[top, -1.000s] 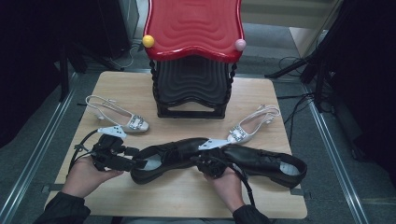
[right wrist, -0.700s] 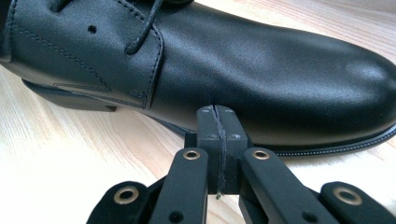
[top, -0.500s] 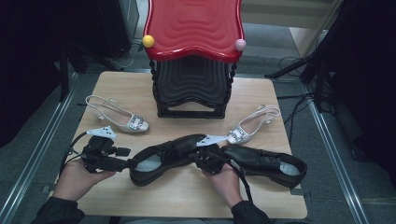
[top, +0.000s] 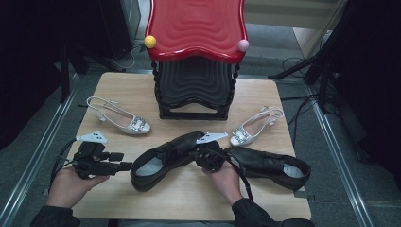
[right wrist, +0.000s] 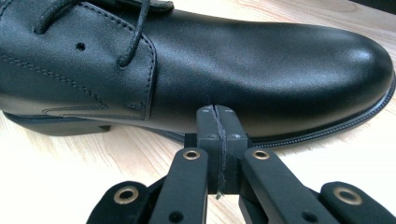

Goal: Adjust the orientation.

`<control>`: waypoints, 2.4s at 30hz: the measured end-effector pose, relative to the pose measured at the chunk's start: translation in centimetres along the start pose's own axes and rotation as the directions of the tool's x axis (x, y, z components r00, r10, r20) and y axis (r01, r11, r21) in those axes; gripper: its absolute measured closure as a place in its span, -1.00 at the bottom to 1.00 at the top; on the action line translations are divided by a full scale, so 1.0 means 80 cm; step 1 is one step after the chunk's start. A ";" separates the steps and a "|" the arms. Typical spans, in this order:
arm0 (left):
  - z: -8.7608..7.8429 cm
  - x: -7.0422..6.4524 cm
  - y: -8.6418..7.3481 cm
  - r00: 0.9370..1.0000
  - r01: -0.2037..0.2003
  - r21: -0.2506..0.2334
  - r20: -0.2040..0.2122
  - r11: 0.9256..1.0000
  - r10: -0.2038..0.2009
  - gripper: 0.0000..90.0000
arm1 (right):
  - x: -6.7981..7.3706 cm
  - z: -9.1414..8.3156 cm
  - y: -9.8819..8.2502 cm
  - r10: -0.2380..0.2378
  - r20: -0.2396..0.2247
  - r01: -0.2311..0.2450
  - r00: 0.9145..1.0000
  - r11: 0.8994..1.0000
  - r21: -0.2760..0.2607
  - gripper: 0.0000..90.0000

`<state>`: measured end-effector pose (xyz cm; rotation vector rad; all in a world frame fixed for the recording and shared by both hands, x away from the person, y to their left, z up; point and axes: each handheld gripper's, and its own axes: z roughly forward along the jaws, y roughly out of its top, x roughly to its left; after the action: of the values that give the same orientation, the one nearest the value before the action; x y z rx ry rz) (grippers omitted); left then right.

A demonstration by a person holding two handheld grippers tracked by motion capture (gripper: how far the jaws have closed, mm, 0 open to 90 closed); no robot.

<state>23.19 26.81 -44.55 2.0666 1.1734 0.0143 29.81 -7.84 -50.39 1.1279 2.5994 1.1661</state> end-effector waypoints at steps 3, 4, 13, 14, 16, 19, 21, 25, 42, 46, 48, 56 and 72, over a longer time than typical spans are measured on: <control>-0.001 0.002 -0.002 1.000 0.005 -0.007 -0.006 1.000 -0.005 0.08 | 0.000 0.002 0.003 -0.005 0.000 0.005 1.000 1.000 0.002 1.00; -0.001 0.003 -0.003 1.000 0.004 -0.013 -0.008 1.000 -0.004 0.15 | -0.001 0.003 0.004 -0.005 -0.001 0.005 1.000 1.000 0.004 1.00; 0.008 0.007 -0.001 0.999 0.029 -0.027 -0.043 0.999 -0.030 0.72 | -0.004 0.013 0.014 -0.007 -0.014 0.007 1.000 1.000 0.008 1.00; 0.009 0.007 -0.001 0.999 0.026 -0.026 -0.039 0.999 -0.027 0.77 | -0.005 0.014 0.015 -0.012 -0.015 0.012 1.000 1.000 0.009 1.00; 0.013 0.007 0.000 0.999 0.015 -0.011 -0.030 1.000 -0.015 0.83 | -0.005 0.016 0.017 -0.010 -0.016 0.010 1.000 1.000 0.011 1.00; 0.021 0.011 -0.002 1.000 0.019 -0.011 0.006 1.000 -0.019 0.89 | -0.005 0.019 0.020 -0.019 -0.017 0.019 1.000 1.000 0.009 1.00; 0.026 0.012 -0.003 0.999 0.024 -0.003 0.021 1.000 -0.024 0.90 | -0.005 0.022 0.022 -0.027 -0.016 0.027 1.000 1.000 0.005 1.00; 0.030 0.015 -0.004 0.999 0.022 0.004 0.029 1.000 -0.022 0.90 | -0.005 0.026 0.024 -0.032 -0.014 0.032 0.999 0.999 0.005 1.00; 0.046 0.022 -0.008 0.999 0.025 0.034 0.023 0.999 -0.026 0.90 | 0.021 0.011 0.021 -0.053 -0.071 0.053 0.996 0.999 -0.001 1.00; 0.053 0.018 -0.006 1.000 0.014 0.050 0.016 0.999 -0.014 0.89 | 0.029 0.007 0.020 -0.053 -0.106 0.053 0.993 0.999 -0.002 1.00; 0.055 0.017 -0.006 1.000 0.010 0.057 0.015 0.998 -0.011 0.90 | 0.033 0.006 0.020 -0.053 -0.121 0.053 0.991 0.999 -0.001 1.00; 0.056 0.014 -0.005 1.000 0.012 0.069 0.016 0.998 -0.013 0.92 | 0.039 0.011 0.020 -0.054 -0.130 0.054 0.990 0.999 -0.005 1.00; 0.068 -0.010 0.000 0.997 -0.030 0.084 0.067 0.996 0.024 0.93 | 0.024 0.007 0.023 -0.034 -0.091 0.033 0.995 0.999 -0.009 1.00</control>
<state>24.65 22.97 -48.20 2.1403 1.1236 -0.0919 29.70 -5.41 -49.10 1.0495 2.6672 1.2473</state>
